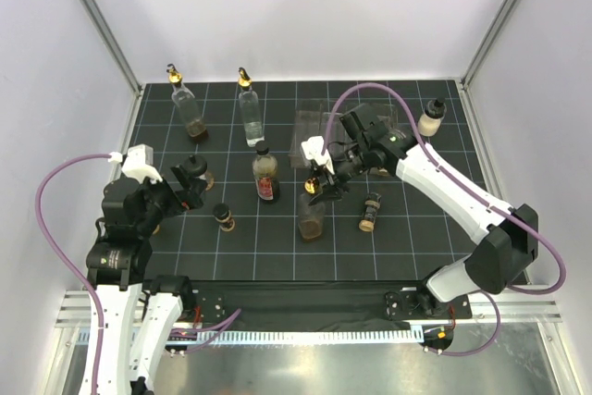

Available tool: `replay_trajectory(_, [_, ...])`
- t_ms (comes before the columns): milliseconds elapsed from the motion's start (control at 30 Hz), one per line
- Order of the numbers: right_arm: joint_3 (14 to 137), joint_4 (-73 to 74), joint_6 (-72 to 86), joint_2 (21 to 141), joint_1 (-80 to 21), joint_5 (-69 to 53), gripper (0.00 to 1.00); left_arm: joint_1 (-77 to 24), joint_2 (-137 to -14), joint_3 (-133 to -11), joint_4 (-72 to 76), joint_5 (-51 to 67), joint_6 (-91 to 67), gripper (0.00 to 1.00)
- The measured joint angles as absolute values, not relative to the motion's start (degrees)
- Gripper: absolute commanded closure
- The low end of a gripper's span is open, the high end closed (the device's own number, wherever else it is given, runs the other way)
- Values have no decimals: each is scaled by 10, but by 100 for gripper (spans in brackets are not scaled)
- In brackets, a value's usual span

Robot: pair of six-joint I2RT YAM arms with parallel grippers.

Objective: Organize the condiment bottles
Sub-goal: Pick up the bottle from the center of the board.

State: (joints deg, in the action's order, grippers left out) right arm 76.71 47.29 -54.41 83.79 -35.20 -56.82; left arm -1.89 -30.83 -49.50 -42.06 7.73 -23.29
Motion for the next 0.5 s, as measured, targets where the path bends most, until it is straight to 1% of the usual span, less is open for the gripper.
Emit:
replay_trajectory(200, [871,548,-517,852,-351,-526,96,-19,-309,-504,-423,74,-225,1])
replay_trajectory(500, [941,563,-435,830,-315,-476,96,-19,-309,-505,-423,72,-221,0])
